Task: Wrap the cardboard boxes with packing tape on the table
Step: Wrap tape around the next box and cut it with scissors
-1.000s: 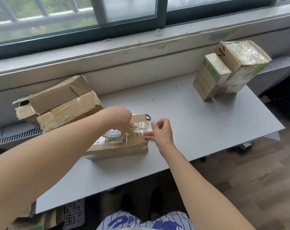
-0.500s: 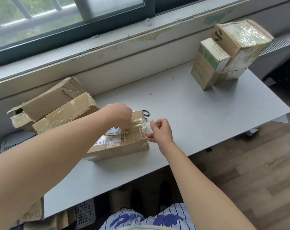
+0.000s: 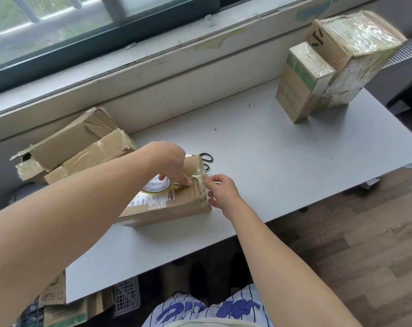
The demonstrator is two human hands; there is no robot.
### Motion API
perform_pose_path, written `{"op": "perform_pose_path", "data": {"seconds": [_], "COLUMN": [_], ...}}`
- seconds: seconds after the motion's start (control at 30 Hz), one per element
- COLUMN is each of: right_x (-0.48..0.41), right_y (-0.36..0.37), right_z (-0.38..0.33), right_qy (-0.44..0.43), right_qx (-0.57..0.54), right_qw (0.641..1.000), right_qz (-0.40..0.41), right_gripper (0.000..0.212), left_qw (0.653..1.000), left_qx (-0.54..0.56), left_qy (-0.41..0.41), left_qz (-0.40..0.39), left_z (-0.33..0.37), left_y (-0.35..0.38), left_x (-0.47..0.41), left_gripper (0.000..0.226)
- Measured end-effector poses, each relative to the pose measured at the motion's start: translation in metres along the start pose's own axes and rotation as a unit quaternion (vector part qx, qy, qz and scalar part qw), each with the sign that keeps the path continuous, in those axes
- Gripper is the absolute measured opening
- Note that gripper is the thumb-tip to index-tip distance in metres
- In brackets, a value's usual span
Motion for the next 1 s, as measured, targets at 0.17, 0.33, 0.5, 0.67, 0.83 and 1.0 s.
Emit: {"op": "perform_pose_path", "data": {"seconds": [0.17, 0.33, 0.5, 0.67, 0.83, 1.0], "right_x": [-0.009, -0.015, -0.022, -0.001, 0.002, 0.016], "right_y": [-0.001, -0.007, -0.021, 0.006, 0.01, 0.01], "right_z": [0.013, 0.02, 0.009, -0.014, -0.012, -0.028], "right_qy": [0.024, 0.06, -0.023, -0.116, -0.136, -0.177], "right_qx": [0.011, 0.03, 0.118, 0.075, 0.116, 0.304], "right_qw": [1.0, 0.998, 0.989, 0.99, 0.984, 0.933], "right_qz": [-0.009, -0.012, 0.09, -0.009, -0.007, 0.074], "right_gripper": [0.03, 0.044, 0.033, 0.045, 0.048, 0.045], "left_qw": [1.0, 0.999, 0.999, 0.999, 0.999, 0.997], "left_qx": [-0.011, 0.003, 0.0, 0.0, 0.027, 0.072], "left_qy": [-0.011, -0.017, -0.017, -0.027, -0.032, -0.028], "left_qz": [-0.015, -0.033, -0.028, -0.023, 0.004, 0.025], "left_z": [0.003, 0.006, 0.003, 0.003, 0.001, -0.006], "left_y": [-0.001, -0.001, 0.001, 0.002, 0.007, 0.015], "left_x": [-0.007, -0.01, -0.011, -0.009, -0.006, 0.006], "left_gripper": [0.069, 0.066, 0.068, 0.069, 0.067, 0.062]}}
Point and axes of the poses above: each hand's wrist, its own x-axis away from the middle knuckle, its own y-axis out of the palm, z = x × y, the point moved 1 cm from there along -x, towards the middle knuckle, and after that the axes turned 12 degrees about y, right-handed, at the moved point
